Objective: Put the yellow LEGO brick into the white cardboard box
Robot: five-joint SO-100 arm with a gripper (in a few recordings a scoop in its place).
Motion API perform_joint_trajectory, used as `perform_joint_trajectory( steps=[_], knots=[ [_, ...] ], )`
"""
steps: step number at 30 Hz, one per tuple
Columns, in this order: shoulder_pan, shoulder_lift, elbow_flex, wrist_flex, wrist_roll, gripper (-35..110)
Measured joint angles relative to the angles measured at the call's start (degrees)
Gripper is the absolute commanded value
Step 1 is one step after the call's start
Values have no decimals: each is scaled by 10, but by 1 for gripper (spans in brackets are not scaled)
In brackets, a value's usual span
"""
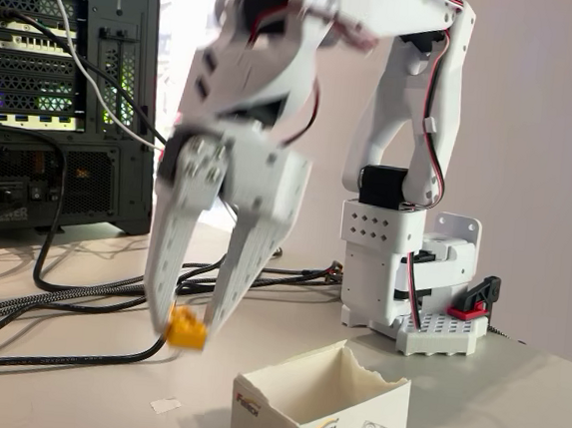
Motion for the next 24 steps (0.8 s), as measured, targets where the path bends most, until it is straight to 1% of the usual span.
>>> perform_joint_trajectory(
  steps=[7, 12, 15, 16, 24],
  knots=[
    [-121, 11, -47, 17, 55, -9],
    [-188, 11, -47, -4, 105, -9],
    [-208, 11, -47, -17, 116, 4],
    [-209, 11, -47, -19, 122, 6],
    [-209, 25, -26, -19, 136, 9]
  ],
)
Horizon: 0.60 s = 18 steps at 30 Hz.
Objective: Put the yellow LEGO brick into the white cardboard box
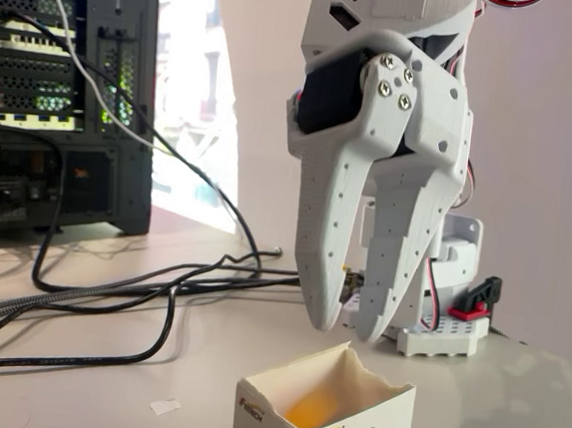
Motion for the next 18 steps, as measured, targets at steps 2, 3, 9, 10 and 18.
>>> perform_joint_trajectory(
  steps=[2, 3, 9, 10, 18],
  knots=[
    [1, 7, 1, 0, 1, 8],
    [1, 10, 1, 0, 1, 7],
    [11, 13, 6, -6, -7, -8],
    [16, 13, 10, -11, -12, -9],
    [74, 33, 40, -42, -131, -9]
  ],
)
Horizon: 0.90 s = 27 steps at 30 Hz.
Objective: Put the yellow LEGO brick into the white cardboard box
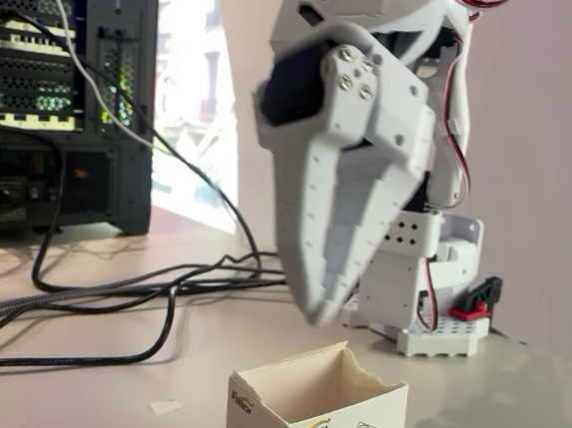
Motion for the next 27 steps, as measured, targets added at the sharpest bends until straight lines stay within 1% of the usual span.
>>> perform_joint_trajectory(
  steps=[4, 9, 16, 27],
  knots=[
    [50, 34, 65, -33, -84, -9],
    [87, 91, 156, -75, -156, -8],
    [103, 184, 258, -99, -181, -9],
    [105, 294, 350, -100, -192, -7]
  ],
)
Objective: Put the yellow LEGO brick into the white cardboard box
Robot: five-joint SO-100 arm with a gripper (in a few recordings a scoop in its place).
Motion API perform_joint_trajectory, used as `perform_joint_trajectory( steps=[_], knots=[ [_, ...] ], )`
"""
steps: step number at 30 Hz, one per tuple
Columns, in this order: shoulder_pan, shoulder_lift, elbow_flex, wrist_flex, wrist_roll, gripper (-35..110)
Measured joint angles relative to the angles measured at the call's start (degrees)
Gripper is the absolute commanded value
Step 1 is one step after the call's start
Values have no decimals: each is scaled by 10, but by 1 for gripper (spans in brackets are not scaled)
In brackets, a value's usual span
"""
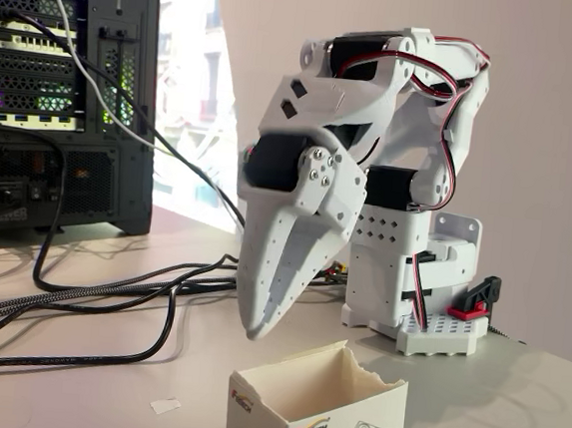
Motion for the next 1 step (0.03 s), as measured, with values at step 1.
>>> perform_joint_trajectory(
  steps=[1],
  knots=[
    [3, 7, 5, 0, -4, -7]
  ],
)
